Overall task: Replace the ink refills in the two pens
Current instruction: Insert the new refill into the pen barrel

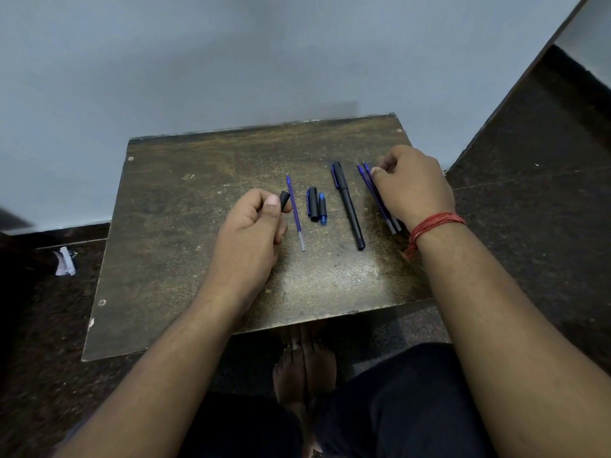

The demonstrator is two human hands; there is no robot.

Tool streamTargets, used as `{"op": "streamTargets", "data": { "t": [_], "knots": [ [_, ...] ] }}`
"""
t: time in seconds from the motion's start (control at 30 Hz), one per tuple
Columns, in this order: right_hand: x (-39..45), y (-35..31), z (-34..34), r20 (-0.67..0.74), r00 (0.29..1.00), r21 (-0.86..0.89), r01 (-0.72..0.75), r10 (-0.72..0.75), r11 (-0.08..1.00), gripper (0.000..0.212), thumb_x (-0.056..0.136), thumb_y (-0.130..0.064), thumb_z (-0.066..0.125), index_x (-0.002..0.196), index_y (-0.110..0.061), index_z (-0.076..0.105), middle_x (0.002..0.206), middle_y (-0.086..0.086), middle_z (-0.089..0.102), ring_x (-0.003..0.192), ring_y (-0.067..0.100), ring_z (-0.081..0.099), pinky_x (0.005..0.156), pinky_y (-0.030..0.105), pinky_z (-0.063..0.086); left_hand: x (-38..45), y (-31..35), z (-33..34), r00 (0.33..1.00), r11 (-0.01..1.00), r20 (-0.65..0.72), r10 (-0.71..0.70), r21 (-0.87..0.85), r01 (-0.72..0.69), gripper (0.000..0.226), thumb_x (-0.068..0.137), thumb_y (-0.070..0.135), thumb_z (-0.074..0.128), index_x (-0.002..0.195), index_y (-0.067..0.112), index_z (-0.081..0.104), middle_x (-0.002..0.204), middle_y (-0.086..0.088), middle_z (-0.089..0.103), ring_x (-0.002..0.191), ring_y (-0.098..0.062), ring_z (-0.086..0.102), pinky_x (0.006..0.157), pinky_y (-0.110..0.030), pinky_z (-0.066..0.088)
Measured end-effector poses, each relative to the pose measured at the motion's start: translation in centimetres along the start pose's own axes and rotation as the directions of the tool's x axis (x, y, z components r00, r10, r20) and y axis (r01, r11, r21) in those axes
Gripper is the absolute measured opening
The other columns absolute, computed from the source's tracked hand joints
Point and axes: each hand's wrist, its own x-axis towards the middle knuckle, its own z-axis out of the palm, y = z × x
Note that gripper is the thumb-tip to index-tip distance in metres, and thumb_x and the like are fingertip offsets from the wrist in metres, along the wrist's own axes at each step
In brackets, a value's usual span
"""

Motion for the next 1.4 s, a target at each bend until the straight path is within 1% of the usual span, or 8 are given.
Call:
{"op": "streamTargets", "data": {
  "t": [0.17,0.43,0.83,0.97,1.07,1.2,1.27,1.4],
  "knots": [
    [-1.6,-3.0,-0.6,-0.081,0.984,0.094,0.164,-0.157,0.982,0.012,0.093,-0.036,0.058,0.086,-0.028,0.062,0.081,-0.010,0.063,0.076,0.015,0.059,0.063,0.029,0.043,0.2,0.2,-0.3,1.000,1.000,-0.019,-0.004,-0.003,0.004,0.038,0.100,0.041,0.044,0.098,0.005,0.057,0.060,0.010,0.048,0.046,-0.008,0.031,0.049,-0.026,0.025],
    [-5.2,-7.4,1.7,0.186,0.888,-0.176,0.452,-0.421,0.875,0.019,0.094,-0.042,0.055,0.093,-0.025,0.064,0.095,0.001,0.070,0.090,0.027,0.066,0.065,0.033,0.043,0.7,0.2,-0.9,0.986,1.000,-0.165,-0.009,0.006,0.010,0.028,0.098,0.044,0.044,0.087,0.027,0.063,0.059,0.011,0.049,0.047,-0.007,0.034,0.050,-0.028,0.026],
    [-6.4,-8.4,3.0,0.220,0.876,-0.334,0.482,-0.430,0.810,0.015,0.092,-0.028,0.060,0.080,-0.024,0.052,0.088,0.007,0.068,0.080,0.031,0.067,0.057,0.032,0.034,0.8,0.4,-1.2,0.980,0.999,-0.196,-0.017,-0.035,0.010,0.028,0.098,0.044,0.045,0.082,0.028,0.062,0.059,0.011,0.048,0.048,-0.008,0.033,0.050,-0.031,0.025],
    [-7.0,-9.1,3.1,0.173,0.879,-0.363,0.476,-0.444,0.801,0.007,0.088,-0.019,0.060,0.086,-0.017,0.066,0.083,0.010,0.066,0.077,0.034,0.069,0.054,0.031,0.031,0.9,0.4,-1.2,0.980,0.999,-0.200,-0.024,-0.045,0.015,0.030,0.096,0.044,0.045,0.083,0.022,0.060,0.060,0.011,0.048,0.048,-0.009,0.033,0.050,-0.032,0.025],
    [-7.1,-9.5,3.5,0.171,0.874,-0.354,0.485,-0.454,0.800,0.009,0.086,-0.018,0.061,0.079,-0.015,0.063,0.081,0.010,0.065,0.077,0.035,0.070,0.057,0.032,0.034,0.9,0.4,-1.1,0.980,0.999,-0.197,-0.022,-0.047,0.013,0.028,0.096,0.044,0.045,0.083,0.025,0.061,0.061,0.009,0.048,0.048,-0.010,0.033,0.050,-0.031,0.025],
    [-7.0,-9.5,3.5,0.184,0.883,-0.277,0.468,-0.432,0.839,0.041,0.086,-0.028,0.061,0.061,-0.018,0.030,0.064,0.005,0.047,0.067,0.033,0.058,0.057,0.031,0.033,0.9,0.3,-1.1,0.978,0.999,-0.205,-0.026,-0.045,0.018,0.029,0.097,0.043,0.046,0.087,0.021,0.062,0.060,0.009,0.048,0.047,-0.009,0.033,0.050,-0.031,0.025],
    [-6.6,-9.6,3.1,0.153,0.904,-0.183,0.424,-0.400,0.887,0.032,0.084,-0.032,0.059,0.065,-0.018,0.038,0.062,0.001,0.043,0.064,0.029,0.049,0.056,0.030,0.032,0.9,0.3,-1.1,0.976,0.998,-0.215,-0.039,-0.053,0.029,0.028,0.097,0.042,0.046,0.088,0.022,0.062,0.060,0.010,0.048,0.045,-0.008,0.033,0.050,-0.031,0.024],
    [-6.1,-9.3,2.2,0.156,0.941,0.107,0.285,-0.299,0.953,0.019,0.078,-0.034,0.059,0.074,-0.015,0.060,0.069,0.000,0.067,0.069,0.023,0.063,0.061,0.033,0.049,0.7,0.4,-0.6,0.988,0.997,-0.145,-0.048,-0.069,0.038,0.026,0.104,0.033,0.044,0.096,0.025,0.067,0.060,0.009,0.048,0.042,-0.004,0.032,0.048,-0.025,0.024]
  ]
}}
